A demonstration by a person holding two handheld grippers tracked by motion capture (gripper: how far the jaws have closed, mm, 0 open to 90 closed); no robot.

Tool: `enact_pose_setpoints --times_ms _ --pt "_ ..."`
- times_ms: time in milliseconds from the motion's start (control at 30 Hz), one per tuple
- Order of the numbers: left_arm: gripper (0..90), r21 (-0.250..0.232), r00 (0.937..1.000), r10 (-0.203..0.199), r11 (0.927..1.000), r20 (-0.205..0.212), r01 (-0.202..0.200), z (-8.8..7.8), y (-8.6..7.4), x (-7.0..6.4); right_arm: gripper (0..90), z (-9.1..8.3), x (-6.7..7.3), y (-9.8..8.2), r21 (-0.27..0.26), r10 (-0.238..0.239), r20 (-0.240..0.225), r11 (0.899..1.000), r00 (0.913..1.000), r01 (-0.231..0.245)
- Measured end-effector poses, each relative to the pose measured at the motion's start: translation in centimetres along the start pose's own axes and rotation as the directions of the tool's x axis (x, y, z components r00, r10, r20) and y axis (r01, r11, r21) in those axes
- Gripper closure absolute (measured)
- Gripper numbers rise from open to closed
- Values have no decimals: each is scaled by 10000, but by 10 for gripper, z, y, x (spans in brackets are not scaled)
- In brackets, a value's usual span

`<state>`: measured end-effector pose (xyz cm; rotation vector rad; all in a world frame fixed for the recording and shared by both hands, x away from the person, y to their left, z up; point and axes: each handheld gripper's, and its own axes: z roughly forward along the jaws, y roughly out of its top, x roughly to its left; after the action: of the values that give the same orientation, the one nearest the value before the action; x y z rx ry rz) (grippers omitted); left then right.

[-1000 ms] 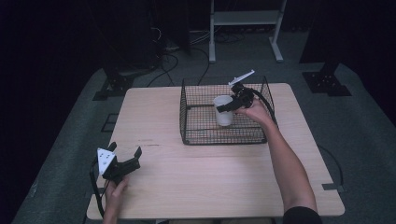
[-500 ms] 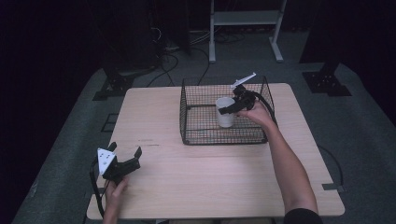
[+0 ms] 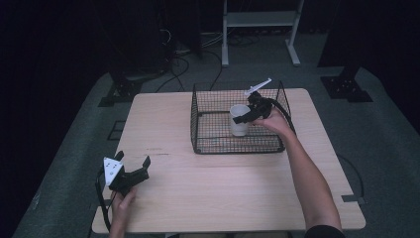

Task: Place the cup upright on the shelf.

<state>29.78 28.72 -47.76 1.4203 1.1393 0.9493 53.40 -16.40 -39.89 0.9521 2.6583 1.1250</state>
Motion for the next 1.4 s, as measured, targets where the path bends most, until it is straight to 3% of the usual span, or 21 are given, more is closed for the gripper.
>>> enact_pose_setpoints --times_ms 767,1033,1400 --pt "0 32 10000 30 10000 -55 -30 0 0 -1 168 -5 9 -2 85 -202 66 9998 9998 201" --pt "0 31 10000 60 10000 -53 -60 0 0 -1 132 -9 11 -1 -135 -186 142 9997 9997 188" --pt "0 36 10000 49 10000 -82 -49 1 0 -1 124 -22 11 5 -969 0 324 9953 9995 32"
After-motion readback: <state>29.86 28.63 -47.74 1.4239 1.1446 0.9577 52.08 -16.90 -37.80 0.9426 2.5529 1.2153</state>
